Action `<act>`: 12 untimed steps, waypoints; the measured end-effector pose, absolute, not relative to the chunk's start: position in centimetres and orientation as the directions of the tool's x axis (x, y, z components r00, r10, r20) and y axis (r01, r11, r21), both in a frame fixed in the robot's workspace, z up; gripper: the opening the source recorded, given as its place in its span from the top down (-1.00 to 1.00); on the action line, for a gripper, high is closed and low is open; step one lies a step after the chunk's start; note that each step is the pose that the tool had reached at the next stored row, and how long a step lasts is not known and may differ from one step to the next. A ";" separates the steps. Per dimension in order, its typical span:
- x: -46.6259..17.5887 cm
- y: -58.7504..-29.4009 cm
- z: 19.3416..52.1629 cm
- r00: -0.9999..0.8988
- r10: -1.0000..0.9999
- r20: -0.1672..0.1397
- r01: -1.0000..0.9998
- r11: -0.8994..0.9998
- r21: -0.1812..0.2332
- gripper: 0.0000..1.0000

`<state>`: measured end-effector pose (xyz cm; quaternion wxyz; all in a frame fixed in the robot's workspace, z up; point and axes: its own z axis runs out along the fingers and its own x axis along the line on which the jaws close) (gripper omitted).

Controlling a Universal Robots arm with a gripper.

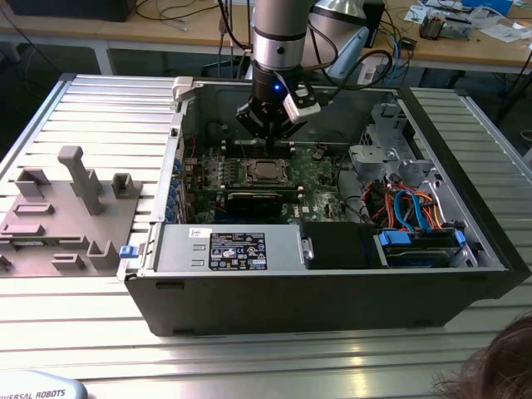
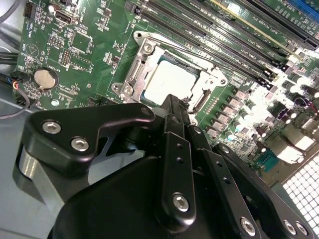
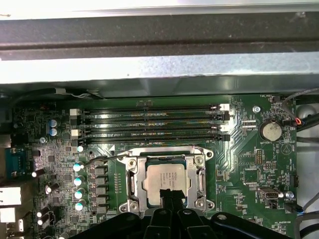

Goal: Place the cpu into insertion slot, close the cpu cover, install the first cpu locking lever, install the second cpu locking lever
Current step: 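Install the first cpu locking lever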

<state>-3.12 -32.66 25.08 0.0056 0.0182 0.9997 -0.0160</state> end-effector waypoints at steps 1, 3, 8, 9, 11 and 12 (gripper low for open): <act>-3.1 -32.7 25.1 -0.999 0.035 -0.012 0.036 0.999 -0.032 0.79; -3.1 -32.7 25.1 -0.999 0.034 -0.012 0.034 0.999 -0.032 0.79; -3.1 -32.7 25.1 -0.999 0.030 -0.012 0.030 0.999 -0.032 0.79; -3.1 -32.7 25.1 -1.000 0.029 -0.012 0.029 0.999 -0.032 0.79; -3.1 -32.7 25.1 -1.000 0.027 -0.012 0.028 0.999 -0.032 0.79; -3.1 -32.7 25.1 -1.000 0.027 -0.012 0.027 0.999 -0.032 0.79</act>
